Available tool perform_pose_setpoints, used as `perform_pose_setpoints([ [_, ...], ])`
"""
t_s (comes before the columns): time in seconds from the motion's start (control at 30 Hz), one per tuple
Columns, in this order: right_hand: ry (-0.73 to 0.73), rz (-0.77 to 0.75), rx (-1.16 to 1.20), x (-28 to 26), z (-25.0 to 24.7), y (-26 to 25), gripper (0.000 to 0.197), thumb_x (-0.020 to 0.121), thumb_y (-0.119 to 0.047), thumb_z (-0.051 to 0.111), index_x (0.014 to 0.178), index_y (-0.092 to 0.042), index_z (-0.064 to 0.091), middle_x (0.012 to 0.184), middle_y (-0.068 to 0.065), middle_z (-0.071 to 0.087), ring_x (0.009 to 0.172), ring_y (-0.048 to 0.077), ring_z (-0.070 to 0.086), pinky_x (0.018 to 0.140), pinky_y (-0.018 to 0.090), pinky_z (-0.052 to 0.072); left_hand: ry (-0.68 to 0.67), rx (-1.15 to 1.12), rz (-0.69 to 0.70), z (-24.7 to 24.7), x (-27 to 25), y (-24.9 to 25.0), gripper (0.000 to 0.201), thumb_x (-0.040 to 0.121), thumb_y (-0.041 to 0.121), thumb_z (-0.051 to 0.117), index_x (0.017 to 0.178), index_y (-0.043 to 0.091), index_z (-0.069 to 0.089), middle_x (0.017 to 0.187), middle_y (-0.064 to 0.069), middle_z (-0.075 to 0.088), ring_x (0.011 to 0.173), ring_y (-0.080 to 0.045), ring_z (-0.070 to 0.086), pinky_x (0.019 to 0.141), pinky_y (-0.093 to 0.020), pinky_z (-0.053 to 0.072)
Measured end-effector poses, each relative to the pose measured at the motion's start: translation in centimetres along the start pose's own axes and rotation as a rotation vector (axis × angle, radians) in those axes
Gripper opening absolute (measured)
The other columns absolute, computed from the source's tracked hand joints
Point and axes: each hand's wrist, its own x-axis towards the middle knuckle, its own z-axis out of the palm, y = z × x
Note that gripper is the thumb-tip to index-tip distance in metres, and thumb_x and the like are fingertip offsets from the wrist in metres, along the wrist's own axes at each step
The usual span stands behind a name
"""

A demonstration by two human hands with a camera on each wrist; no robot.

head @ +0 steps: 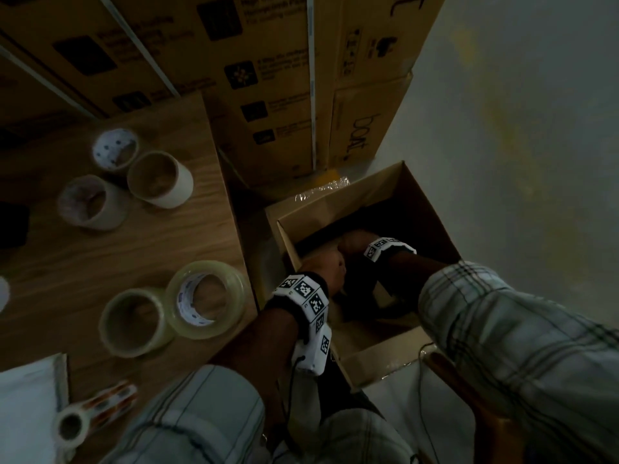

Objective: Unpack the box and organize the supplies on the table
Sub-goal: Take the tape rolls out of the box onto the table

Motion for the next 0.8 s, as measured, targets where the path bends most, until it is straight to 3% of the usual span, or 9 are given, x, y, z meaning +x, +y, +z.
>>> perform_pose_setpoints([
  [0.03, 0.049, -0.036, 0.029, -0.5, -0.6, 0.1, 0.034, 0.099, -0.018, 0.038, 0.124, -0.006, 0.058, 0.133, 0.015, 0.055, 0.122, 0.03, 0.053, 0.101, 0.034, 0.041, 0.013, -0.008, 0.014, -0.2, -0.3, 0.0, 0.034, 0.1, 0.018, 0.042, 0.127, 0.007, 0.058, 0.132, -0.014, 0.058, 0.122, -0.031, 0.054, 0.102, -0.036, 0.042],
  [0.1, 0.098, -0.079, -0.02, -2.9, -2.4, -0.5, 0.031, 0.097, -0.018, 0.041, 0.118, -0.006, 0.061, 0.124, 0.015, 0.061, 0.113, 0.031, 0.06, 0.093, 0.037, 0.047, 0.06, -0.046, 0.038, -0.6, -1.1, -0.2, 0.033, 0.1, 0.02, 0.043, 0.125, 0.008, 0.06, 0.131, -0.013, 0.059, 0.121, -0.031, 0.055, 0.101, -0.036, 0.043],
  [0.2, 0.193, -0.003, -0.084, -6.4, -4.0, -1.2, 0.028, 0.094, -0.014, 0.043, 0.115, -0.008, 0.061, 0.117, 0.014, 0.064, 0.108, 0.033, 0.062, 0.083, 0.039, 0.051, 0.161, -0.078, 0.065, -1.1, -2.7, -0.5, 0.029, 0.098, 0.02, 0.044, 0.116, 0.009, 0.063, 0.125, -0.013, 0.062, 0.115, -0.031, 0.057, 0.096, -0.036, 0.045],
  [0.37, 0.369, 0.063, -0.071, -11.7, -5.2, -1.7, 0.028, 0.093, -0.019, 0.051, 0.12, -0.013, 0.057, 0.121, 0.012, 0.061, 0.109, 0.032, 0.062, 0.084, 0.039, 0.052, 0.261, -0.108, 0.142, -0.9, -7.2, -1.4, 0.029, 0.097, 0.022, 0.046, 0.117, 0.011, 0.063, 0.121, -0.013, 0.064, 0.112, -0.032, 0.059, 0.093, -0.037, 0.048],
  [0.5, 0.493, 0.164, -0.029, -18.3, -5.9, -3.6, 0.029, 0.092, -0.026, 0.052, 0.114, -0.011, 0.061, 0.116, 0.014, 0.063, 0.103, 0.031, 0.063, 0.081, 0.037, 0.051, 0.359, -0.14, 0.211, -0.7, -12.6, -3.4, 0.028, 0.097, 0.02, 0.046, 0.115, 0.009, 0.065, 0.118, -0.013, 0.065, 0.109, -0.031, 0.06, 0.089, -0.034, 0.047],
  [0.67, 0.6, 0.271, 0.056, -25.7, -4.7, -8.5, 0.029, 0.088, -0.019, 0.057, 0.115, -0.008, 0.058, 0.113, 0.015, 0.062, 0.102, 0.032, 0.061, 0.084, 0.038, 0.05, 0.459, -0.168, 0.239, 0.9, -19.2, -7.1, 0.027, 0.097, 0.023, 0.047, 0.114, 0.009, 0.061, 0.119, -0.015, 0.063, 0.108, -0.031, 0.059, 0.089, -0.035, 0.047],
  [0.8, 0.675, 0.232, 0.205, -29.0, -4.0, -13.4, 0.024, 0.088, -0.032, 0.06, 0.093, -0.009, 0.064, 0.095, 0.01, 0.068, 0.086, 0.027, 0.063, 0.079, 0.037, 0.053, 0.532, -0.385, 0.202, 1.5, -23.6, -9.5, 0.043, 0.096, 0.043, 0.045, 0.12, 0.007, 0.049, 0.122, -0.016, 0.06, 0.111, -0.033, 0.058, 0.095, -0.043, 0.047],
])
